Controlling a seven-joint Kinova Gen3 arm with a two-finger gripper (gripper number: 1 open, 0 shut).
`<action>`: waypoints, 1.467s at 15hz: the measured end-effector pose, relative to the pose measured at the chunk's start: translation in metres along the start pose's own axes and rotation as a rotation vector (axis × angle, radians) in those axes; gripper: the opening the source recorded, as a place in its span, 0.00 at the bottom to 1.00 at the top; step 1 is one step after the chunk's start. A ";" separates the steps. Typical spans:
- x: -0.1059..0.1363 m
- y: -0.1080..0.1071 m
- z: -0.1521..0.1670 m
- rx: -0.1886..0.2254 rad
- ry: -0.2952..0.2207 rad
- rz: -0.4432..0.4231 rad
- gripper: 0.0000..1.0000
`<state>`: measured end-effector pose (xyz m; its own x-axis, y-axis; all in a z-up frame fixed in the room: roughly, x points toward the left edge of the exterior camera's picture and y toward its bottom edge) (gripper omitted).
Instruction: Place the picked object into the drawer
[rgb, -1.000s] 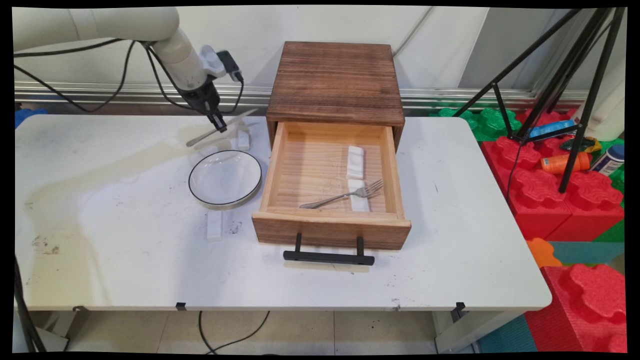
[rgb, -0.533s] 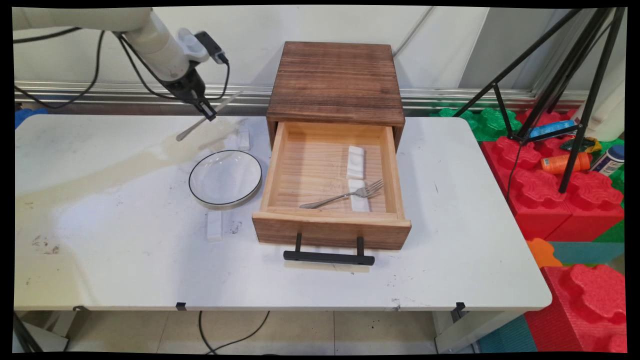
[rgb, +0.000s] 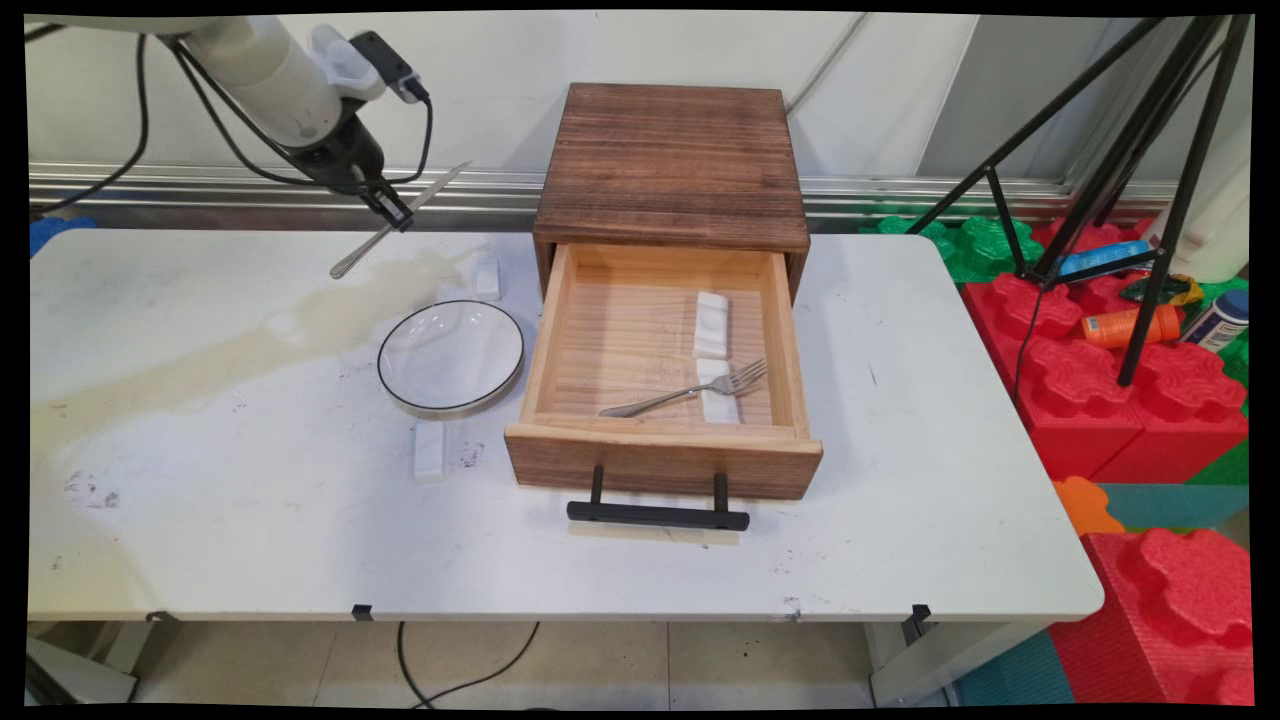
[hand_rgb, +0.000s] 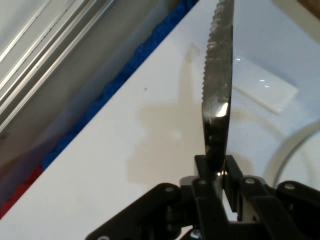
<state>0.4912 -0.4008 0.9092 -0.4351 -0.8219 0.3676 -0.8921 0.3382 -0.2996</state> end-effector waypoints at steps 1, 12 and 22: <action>-0.001 0.003 -0.009 -0.004 0.004 0.004 0.00; 0.003 0.048 -0.075 -0.086 0.061 0.151 0.00; 0.035 0.115 -0.113 -0.203 0.165 0.401 0.00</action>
<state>0.3590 -0.3391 0.9871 -0.7488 -0.5298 0.3982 -0.6484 0.7100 -0.2748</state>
